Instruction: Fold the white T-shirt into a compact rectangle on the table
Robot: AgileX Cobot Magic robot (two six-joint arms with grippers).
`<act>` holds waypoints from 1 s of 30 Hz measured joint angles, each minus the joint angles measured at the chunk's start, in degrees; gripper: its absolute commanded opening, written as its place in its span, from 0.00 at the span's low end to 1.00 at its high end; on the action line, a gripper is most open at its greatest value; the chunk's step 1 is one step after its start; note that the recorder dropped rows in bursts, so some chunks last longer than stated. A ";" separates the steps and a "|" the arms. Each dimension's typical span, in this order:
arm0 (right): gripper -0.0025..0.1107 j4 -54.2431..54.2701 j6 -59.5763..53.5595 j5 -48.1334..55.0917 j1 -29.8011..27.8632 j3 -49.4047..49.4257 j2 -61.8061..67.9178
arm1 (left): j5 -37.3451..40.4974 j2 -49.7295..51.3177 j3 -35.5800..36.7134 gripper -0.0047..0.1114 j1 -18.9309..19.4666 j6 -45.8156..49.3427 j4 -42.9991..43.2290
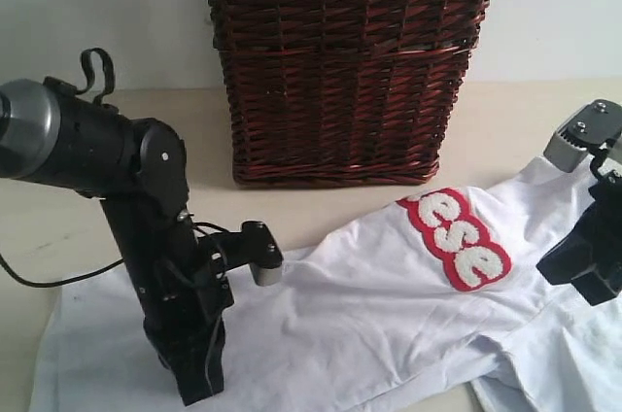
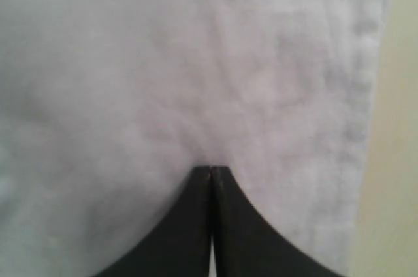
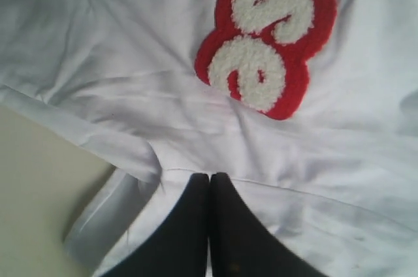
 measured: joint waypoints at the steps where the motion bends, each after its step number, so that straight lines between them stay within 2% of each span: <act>1: 0.02 0.00 0.00 0.47 0.00 0.00 -0.66 | 0.12 -0.13 0.54 0.04 0.68 0.00 0.03; 10: 0.02 0.00 -0.11 4.33 0.00 0.00 -3.42 | 2.43 -0.52 1.74 0.04 6.76 0.69 2.86; 20: 0.02 -1.52 -0.11 7.85 0.00 0.00 -3.42 | 0.63 -3.24 2.65 0.04 7.12 0.43 7.11; 24: 0.02 -1.73 -0.11 7.85 0.00 0.00 -3.42 | -1.45 -9.15 2.83 0.04 7.62 -2.88 7.80; 30: 0.02 -1.92 -0.11 7.85 0.00 0.00 -3.42 | -1.45 -19.01 2.83 0.04 7.62 -5.08 3.29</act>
